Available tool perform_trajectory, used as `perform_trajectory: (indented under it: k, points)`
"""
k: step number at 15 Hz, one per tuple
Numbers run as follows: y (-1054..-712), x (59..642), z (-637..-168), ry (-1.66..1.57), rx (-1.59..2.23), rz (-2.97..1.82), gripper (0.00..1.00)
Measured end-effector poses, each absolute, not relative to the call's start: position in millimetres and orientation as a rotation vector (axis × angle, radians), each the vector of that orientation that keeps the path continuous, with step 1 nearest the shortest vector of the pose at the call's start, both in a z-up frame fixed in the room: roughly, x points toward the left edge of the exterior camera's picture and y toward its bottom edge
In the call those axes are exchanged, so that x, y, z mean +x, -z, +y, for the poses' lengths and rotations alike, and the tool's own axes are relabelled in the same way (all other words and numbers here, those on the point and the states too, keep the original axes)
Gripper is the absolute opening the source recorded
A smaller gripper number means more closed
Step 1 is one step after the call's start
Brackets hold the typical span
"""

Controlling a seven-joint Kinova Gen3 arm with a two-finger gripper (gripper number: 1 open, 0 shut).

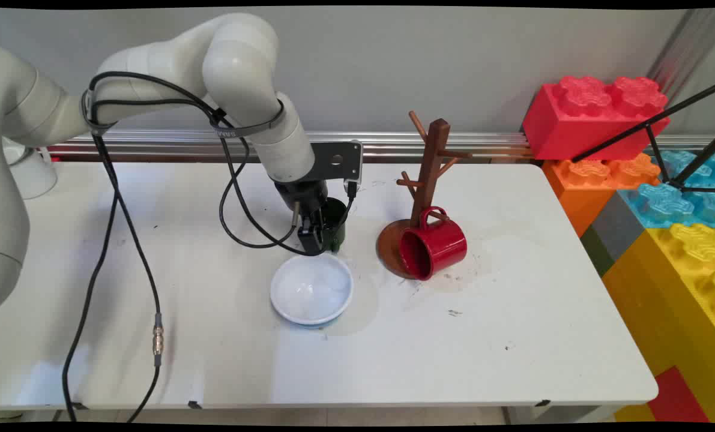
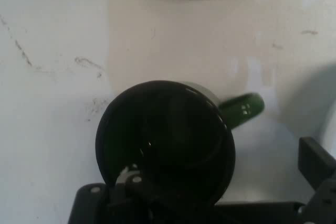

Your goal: Pick up the red mug from the rack

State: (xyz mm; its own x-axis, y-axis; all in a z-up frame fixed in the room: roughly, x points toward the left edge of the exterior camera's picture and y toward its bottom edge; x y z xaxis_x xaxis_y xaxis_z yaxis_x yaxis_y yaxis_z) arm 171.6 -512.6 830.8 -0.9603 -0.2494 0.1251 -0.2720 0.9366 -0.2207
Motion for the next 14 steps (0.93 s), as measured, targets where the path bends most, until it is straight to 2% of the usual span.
perform_trajectory:
  k: [7,14]
  points:
    - [-840,172,-513,-0.371,0.424,-2.969,1.0]
    - [-864,176,-496,-0.368,0.483,-2.921,1.0]
